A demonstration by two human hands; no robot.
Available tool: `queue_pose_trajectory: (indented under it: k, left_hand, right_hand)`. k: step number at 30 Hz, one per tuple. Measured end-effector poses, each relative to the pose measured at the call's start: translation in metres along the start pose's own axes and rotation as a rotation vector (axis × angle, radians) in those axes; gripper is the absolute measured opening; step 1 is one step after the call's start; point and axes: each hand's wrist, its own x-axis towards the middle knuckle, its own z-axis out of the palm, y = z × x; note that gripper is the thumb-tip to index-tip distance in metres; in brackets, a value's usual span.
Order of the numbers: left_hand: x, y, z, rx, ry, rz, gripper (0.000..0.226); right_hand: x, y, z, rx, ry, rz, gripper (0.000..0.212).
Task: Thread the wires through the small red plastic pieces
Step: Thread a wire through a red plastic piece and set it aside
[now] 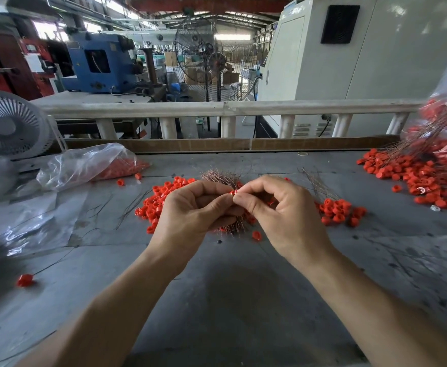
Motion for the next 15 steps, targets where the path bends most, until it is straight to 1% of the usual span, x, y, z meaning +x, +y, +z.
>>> queue_pose_trajectory:
  k: [3, 8, 11, 15]
  left_hand:
    - [0.0008, -0.0010, 0.0000, 0.030, -0.009, 0.017, 0.024]
    - [0.0016, -0.0018, -0.0016, 0.047, -0.020, 0.034, 0.019]
    - [0.0014, -0.0008, -0.0009, 0.020, -0.016, 0.042, 0.010]
    - [0.0012, 0.0001, -0.0021, -0.003, -0.004, 0.032, 0.009]
  right_hand:
    - [-0.0008, 0.0022, -0.0001, 0.071, -0.004, 0.076, 0.004]
    - [-0.0010, 0.0025, 0.0005, 0.127, -0.020, 0.116, 0.006]
    - [-0.0015, 0.0014, 0.0000, 0.151, -0.018, 0.110, 0.008]
    - [-0.0014, -0.0003, 0.0009, 0.083, -0.020, 0.042, 0.008]
